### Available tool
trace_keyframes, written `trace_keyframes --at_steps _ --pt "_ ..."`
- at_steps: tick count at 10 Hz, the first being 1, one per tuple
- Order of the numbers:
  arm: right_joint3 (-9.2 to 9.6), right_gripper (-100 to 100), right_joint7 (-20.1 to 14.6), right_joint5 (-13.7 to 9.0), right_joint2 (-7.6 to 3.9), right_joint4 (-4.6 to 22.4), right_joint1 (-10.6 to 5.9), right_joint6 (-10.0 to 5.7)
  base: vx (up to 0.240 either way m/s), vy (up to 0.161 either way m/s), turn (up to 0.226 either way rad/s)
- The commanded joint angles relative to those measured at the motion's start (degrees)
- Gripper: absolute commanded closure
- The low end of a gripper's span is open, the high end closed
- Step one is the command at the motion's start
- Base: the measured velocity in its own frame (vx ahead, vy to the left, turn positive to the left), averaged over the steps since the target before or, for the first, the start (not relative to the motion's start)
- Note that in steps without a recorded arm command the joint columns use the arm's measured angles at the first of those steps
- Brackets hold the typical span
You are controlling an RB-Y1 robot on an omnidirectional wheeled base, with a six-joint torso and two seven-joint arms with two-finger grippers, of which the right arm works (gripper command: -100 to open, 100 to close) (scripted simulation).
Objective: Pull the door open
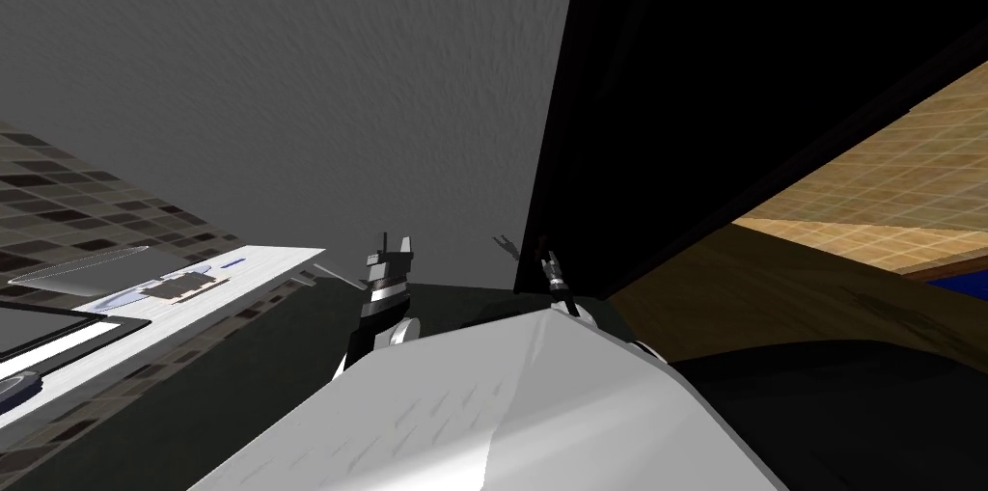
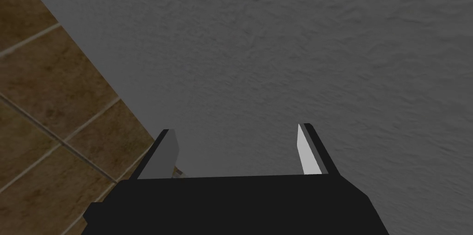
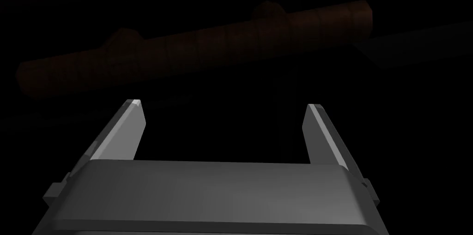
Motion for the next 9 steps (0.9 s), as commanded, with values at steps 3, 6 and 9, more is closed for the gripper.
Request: trace_keyframes --at_steps 3,6,9 --pt "0.33 -100 -5.5 -2.2 0.77 0.2 -0.91 0.64 -0.054 -0.023 0.046" --pt "0.63 -100 -9.9 -4.3 1.48 0.3 -1.65 1.32 -0.06 -0.022 0.062" --pt "0.92 -100 -14.1 -6.3 2.16 0.3 -2.37 2.0 -0.063 -0.023 0.064"
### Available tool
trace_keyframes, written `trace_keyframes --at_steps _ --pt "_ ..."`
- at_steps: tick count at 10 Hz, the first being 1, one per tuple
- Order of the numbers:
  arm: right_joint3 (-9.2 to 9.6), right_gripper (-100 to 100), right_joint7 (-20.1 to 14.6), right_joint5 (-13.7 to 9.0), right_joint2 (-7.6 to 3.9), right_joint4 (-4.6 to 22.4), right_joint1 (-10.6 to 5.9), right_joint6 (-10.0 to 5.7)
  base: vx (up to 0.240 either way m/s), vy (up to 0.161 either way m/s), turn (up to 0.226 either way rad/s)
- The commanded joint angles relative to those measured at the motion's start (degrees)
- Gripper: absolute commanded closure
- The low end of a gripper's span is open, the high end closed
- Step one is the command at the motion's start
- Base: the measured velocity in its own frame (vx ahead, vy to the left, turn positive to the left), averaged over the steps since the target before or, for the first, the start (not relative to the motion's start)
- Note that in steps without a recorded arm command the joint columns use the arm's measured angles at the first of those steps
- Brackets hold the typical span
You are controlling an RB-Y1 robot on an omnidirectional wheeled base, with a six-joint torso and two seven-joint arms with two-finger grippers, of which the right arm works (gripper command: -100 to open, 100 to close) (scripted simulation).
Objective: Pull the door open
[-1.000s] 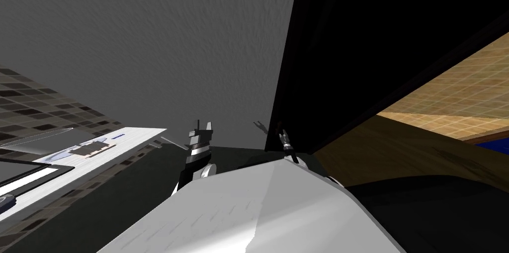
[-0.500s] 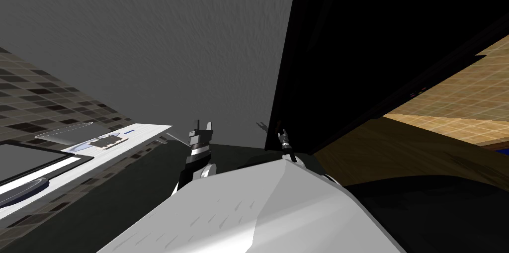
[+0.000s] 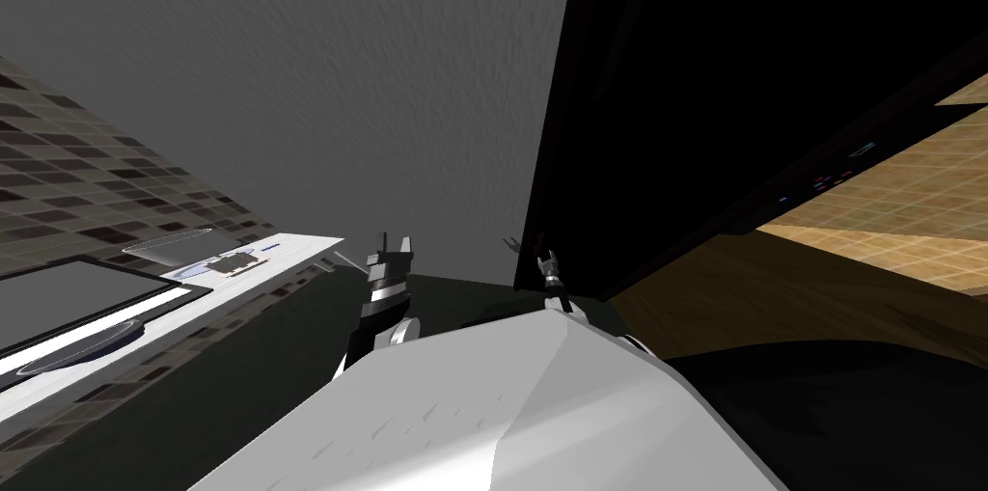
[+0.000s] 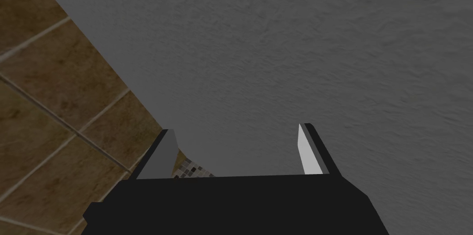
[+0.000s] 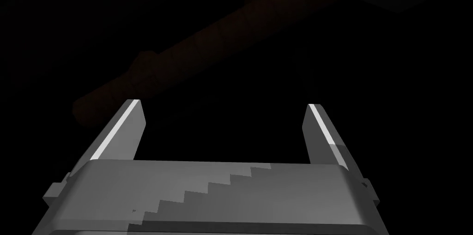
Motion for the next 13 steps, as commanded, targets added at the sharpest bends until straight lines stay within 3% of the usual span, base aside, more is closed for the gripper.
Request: trace_keyframes --at_steps 1,10,13 --pt "0.08 -100 -2.2 -0.6 0.19 -0.1 -0.21 0.34 -0.064 -0.026 0.028" --pt "0.92 -100 -15.5 -6.3 2.14 0.0 -2.26 2.25 -0.054 -0.018 0.052" --pt "1.04 -100 -18.7 -7.2 2.43 0.0 -2.56 2.53 -0.048 -0.017 0.029"
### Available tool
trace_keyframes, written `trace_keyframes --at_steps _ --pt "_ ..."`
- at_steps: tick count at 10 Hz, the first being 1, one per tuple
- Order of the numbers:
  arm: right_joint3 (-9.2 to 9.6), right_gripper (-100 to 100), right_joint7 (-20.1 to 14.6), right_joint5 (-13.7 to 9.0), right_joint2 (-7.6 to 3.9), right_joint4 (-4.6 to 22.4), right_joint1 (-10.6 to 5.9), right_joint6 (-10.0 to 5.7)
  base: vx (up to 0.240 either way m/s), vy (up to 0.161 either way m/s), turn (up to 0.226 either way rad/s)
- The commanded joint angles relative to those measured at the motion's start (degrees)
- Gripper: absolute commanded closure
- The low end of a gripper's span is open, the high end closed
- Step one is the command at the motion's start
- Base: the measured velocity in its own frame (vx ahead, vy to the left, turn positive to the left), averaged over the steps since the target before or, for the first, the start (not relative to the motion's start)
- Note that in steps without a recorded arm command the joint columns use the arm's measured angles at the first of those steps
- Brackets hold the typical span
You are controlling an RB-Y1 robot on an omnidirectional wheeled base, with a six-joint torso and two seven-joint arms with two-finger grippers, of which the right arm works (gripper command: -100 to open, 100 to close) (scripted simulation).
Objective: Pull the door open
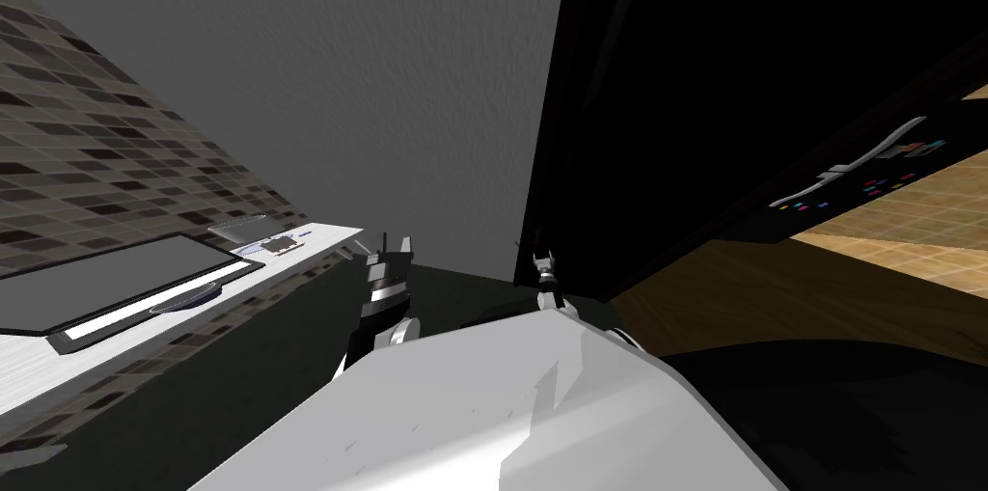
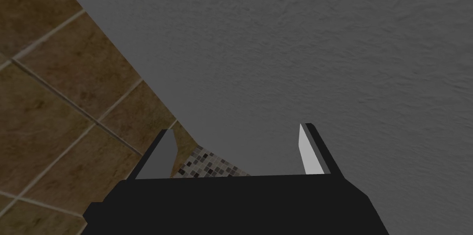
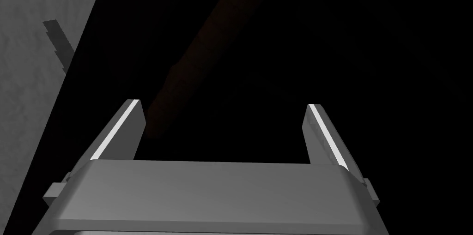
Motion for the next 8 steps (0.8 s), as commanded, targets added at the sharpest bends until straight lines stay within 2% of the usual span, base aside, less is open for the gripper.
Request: trace_keyframes --at_steps 1,8 --pt "0.15 -100 -2.9 -1.0 0.33 0.2 -0.44 0.24 -0.039 -0.013 0.058" --pt "0.68 -100 -13.2 -4.6 1.57 0.2 -1.74 1.45 -0.05 -0.017 0.046"
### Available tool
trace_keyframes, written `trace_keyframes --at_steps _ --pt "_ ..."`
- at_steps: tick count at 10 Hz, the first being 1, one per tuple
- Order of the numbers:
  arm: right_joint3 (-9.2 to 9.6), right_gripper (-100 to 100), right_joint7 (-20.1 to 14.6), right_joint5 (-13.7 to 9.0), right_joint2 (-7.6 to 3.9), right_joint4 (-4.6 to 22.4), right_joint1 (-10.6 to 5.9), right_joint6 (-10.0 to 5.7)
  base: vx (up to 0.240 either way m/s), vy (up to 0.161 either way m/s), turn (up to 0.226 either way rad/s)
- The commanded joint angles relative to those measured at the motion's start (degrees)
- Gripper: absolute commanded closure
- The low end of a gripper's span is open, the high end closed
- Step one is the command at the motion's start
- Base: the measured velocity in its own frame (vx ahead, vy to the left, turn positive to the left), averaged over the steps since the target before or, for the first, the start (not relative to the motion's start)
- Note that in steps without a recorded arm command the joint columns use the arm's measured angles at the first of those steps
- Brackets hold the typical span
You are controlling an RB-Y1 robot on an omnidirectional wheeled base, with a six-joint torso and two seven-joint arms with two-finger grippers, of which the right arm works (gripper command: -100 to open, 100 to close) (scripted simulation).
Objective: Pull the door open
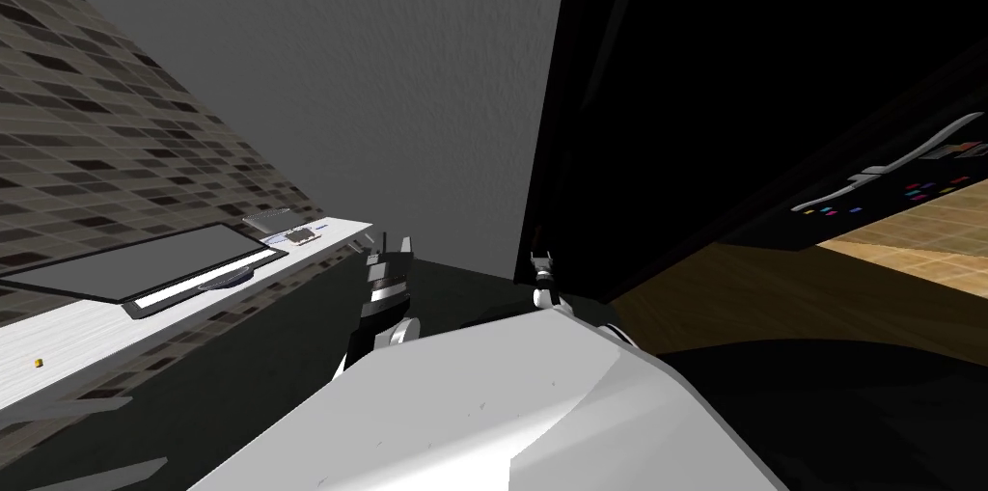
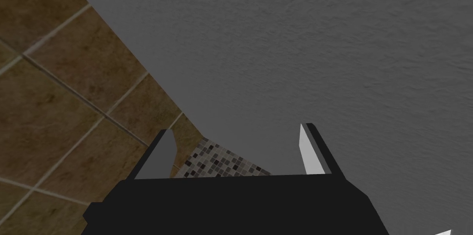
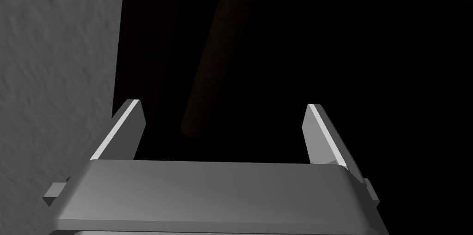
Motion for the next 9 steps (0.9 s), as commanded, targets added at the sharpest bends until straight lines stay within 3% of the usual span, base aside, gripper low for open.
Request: trace_keyframes --at_steps 1,4,9 --pt "0.05 -100 -1.8 -0.4 0.12 -0.2 0.0 0.22 -0.033 -0.016 0.016" --pt "0.29 -100 -6.9 -2.1 0.68 -0.2 -0.6 0.78 -0.039 -0.012 0.042" --pt "0.5 -100 -12.3 -3.4 1.16 -0.2 -1.1 1.24 -0.034 -0.011 0.025"
